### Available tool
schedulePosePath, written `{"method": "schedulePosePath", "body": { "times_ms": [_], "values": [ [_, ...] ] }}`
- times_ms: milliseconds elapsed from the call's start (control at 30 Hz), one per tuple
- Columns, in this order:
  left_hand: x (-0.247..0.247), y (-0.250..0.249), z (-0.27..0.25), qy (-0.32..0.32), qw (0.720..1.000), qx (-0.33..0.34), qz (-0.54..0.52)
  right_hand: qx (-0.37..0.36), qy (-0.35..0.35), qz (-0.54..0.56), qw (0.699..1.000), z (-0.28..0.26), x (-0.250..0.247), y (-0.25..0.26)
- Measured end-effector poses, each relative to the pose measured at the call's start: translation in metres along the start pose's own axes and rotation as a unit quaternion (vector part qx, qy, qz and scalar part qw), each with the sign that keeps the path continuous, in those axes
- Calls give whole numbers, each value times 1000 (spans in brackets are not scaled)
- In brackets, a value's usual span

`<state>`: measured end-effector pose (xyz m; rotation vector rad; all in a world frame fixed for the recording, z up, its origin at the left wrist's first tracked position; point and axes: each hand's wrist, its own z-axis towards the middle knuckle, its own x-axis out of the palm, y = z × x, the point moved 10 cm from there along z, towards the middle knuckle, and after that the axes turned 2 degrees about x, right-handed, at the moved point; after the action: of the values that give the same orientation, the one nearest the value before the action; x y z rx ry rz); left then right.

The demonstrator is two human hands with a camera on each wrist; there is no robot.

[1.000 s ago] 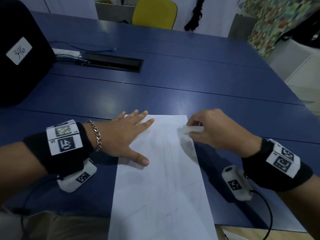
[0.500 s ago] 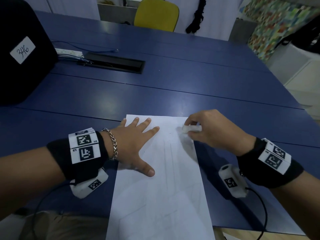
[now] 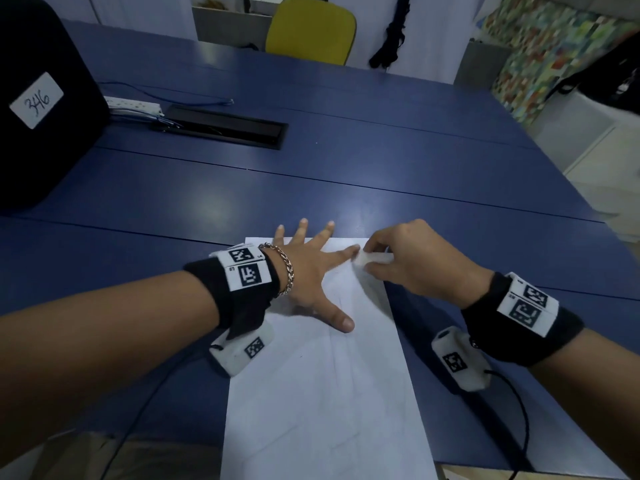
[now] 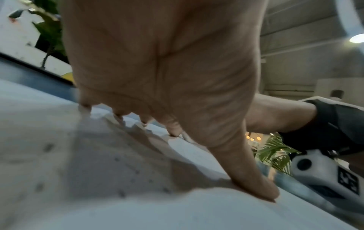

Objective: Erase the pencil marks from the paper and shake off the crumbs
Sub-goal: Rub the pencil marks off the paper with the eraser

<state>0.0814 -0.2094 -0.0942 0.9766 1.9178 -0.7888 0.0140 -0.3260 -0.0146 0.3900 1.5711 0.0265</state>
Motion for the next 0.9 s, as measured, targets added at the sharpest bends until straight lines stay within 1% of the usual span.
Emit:
{"method": "schedulePosePath", "body": {
  "times_ms": [67,167,200,233,333,367,467,500,567,633,700,767,800,900],
  "values": [
    [4,5,4,5,1000,-12,-13,-6,-7,-10,1000,-1,1,2],
    [6,7,5,-2,1000,-18,-19,-60,45,-23,997,-14,16,22],
    [5,8,5,-4,1000,-20,-16,-68,58,-21,996,-16,19,25],
    [5,8,5,-2,1000,-21,-14,-60,55,-21,996,-12,18,22],
    [5,8,4,9,1000,-27,-13,-22,7,-44,999,0,1,5],
    [5,8,4,11,999,-29,-13,-23,6,-50,998,-1,2,5],
    [5,9,3,15,999,-35,-7,-63,59,-69,994,-11,17,21],
    [5,9,3,17,999,-36,-5,-63,64,-69,994,-11,16,20],
    [5,9,3,23,999,-33,-4,-38,38,-65,996,-3,4,11],
    [6,8,4,26,999,-31,-4,-36,14,-71,997,-1,-1,7],
    [5,9,4,24,999,-32,-2,-59,37,-86,994,-7,9,16],
    [6,10,4,27,999,-32,-2,-65,56,-64,994,-14,14,19],
    [7,9,4,31,999,-30,-1,-52,50,-40,997,-16,9,15],
    [6,7,2,21,1000,-17,6,-6,-12,32,999,-21,-17,-4]
  ]
}}
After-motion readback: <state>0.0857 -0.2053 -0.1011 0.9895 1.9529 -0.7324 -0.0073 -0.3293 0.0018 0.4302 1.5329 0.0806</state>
